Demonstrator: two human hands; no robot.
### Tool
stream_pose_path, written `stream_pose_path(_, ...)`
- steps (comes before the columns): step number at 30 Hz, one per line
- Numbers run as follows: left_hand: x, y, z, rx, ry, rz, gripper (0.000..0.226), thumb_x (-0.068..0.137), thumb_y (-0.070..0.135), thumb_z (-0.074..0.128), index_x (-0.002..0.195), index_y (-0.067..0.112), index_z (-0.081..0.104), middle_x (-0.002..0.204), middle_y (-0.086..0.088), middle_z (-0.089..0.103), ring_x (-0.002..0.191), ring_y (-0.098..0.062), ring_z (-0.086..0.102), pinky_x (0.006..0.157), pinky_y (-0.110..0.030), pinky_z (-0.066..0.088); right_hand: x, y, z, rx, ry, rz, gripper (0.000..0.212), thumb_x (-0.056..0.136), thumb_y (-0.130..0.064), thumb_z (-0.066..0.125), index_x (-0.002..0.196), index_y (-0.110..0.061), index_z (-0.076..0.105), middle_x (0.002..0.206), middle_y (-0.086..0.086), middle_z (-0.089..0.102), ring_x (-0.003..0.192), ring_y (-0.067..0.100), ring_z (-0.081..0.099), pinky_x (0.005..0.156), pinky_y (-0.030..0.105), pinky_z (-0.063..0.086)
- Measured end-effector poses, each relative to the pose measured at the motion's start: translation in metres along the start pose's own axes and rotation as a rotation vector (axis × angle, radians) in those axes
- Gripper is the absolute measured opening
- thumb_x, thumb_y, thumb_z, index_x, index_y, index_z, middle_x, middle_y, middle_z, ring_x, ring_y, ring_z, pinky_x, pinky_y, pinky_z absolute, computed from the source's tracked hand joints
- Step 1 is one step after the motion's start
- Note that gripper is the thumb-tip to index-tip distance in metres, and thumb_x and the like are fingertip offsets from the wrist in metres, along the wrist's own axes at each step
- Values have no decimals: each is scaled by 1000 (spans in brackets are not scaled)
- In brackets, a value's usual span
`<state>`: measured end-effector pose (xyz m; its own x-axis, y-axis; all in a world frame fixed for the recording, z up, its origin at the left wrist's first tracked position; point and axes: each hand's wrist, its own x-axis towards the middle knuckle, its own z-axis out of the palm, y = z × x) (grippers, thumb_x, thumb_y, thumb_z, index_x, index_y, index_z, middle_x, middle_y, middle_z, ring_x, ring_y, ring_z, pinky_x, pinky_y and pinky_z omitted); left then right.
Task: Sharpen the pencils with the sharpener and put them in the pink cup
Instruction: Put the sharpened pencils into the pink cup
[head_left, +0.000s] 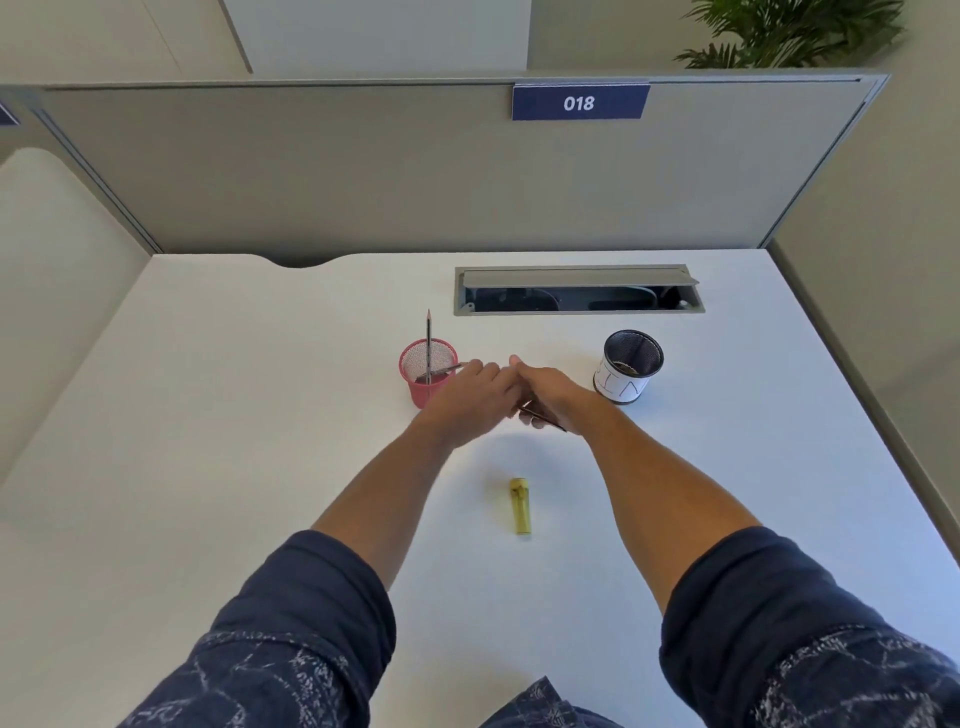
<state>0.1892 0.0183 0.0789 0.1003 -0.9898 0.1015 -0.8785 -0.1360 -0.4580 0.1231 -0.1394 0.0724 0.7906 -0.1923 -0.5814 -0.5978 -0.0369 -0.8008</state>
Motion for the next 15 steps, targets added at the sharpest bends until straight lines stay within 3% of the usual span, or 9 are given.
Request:
stream_pose_path(3,-12,-15,4,-144,99,-239,22,87,6,59,106,8,69,97,-12,66,80,-31,65,70,-40,51,7,3,13,84,26,-43,38,105,-31,44,94,-4,69,73,9,58,51,14,40,48,27,28)
stream_pose_path(6,-27,-25,10,-298,147,-551,24,84,13,64,108,7,65,107,-14,62,94,-36,61,78,-44,48,14,2,22,94,131,-111,26,101,-15,51,103,-4,75,69,5,53,55,14,41,50,27,30)
stream_pose_path(9,-39,-28,16,-454,179,-923,52,79,35,72,120,6,61,122,-14,59,111,-35,55,88,-44,46,19,-4,26,119,354,-191,17,95,-19,65,98,-10,78,72,-4,62,63,10,51,60,24,41)
stream_pose_path(11,-45,-29,21,-582,117,-1081,75,76,45,76,134,3,54,138,-16,54,127,-36,50,99,-46,44,23,-10,26,145,481,-251,16,93,-22,68,98,-12,79,77,-2,68,69,8,55,67,24,43)
stream_pose_path(13,-47,-30,27,-652,9,-1176,85,75,50,78,138,2,49,141,-15,53,131,-36,50,101,-47,44,28,-17,25,84,546,-305,26,95,-27,65,95,-4,76,68,15,57,60,11,45,60,27,37)
stream_pose_path(15,-47,-29,31,-674,-30,-1237,80,75,53,79,131,2,51,131,-13,58,122,-37,55,94,-46,45,31,-25,25,18,562,-342,33,95,-31,63,95,0,72,62,14,46,55,12,38,53,27,31)
